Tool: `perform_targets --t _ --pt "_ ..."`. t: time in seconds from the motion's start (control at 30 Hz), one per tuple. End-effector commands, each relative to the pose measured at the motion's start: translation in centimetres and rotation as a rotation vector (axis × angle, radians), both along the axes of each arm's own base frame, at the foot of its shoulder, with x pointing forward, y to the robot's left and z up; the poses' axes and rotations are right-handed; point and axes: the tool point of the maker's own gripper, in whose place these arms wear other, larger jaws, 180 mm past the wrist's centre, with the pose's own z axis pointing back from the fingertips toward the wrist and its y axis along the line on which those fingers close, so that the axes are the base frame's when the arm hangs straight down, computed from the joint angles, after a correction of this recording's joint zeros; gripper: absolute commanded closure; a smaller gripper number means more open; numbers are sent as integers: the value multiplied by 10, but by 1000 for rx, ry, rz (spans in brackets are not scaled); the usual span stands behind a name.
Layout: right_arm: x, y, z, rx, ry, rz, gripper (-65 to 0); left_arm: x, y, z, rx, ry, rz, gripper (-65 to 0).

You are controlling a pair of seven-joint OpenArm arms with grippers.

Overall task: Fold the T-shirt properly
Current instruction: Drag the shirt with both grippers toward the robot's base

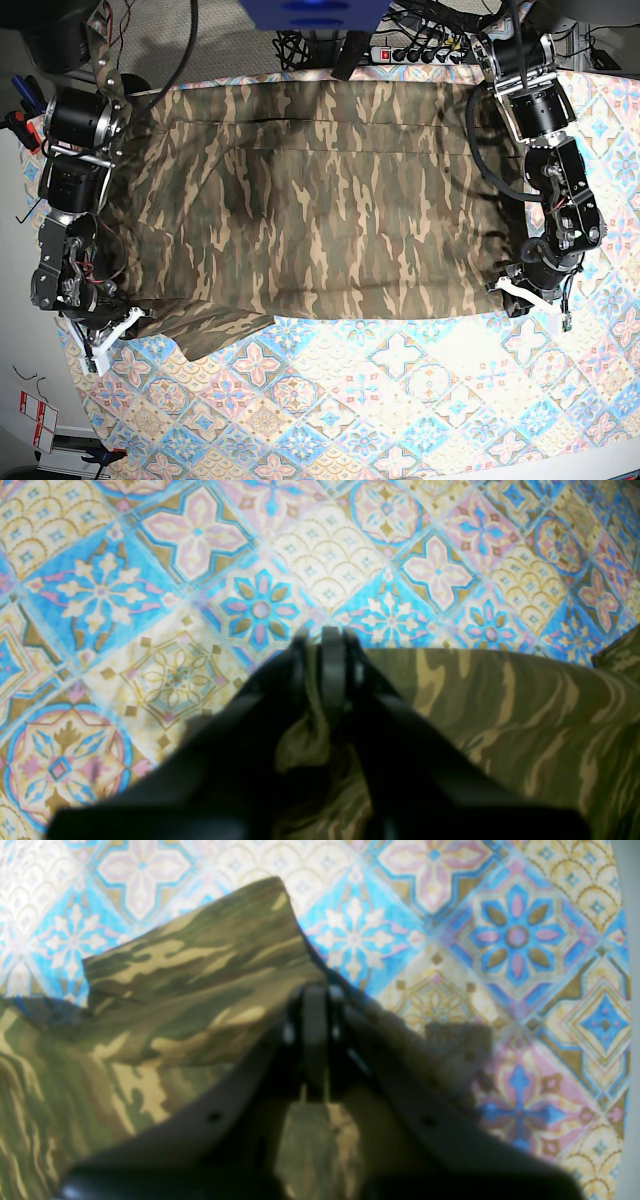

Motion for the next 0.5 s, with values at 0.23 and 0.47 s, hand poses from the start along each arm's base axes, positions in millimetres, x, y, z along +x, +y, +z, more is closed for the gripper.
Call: perform_targets --t 0.23,0.47 --pt "17 -10 28 -13 -77 -12 -2 6 6 16 13 -58 6 0" --pt "-4 -10 3 -16 -2 -9 -2 -6 5 5 16 -31 3 0"
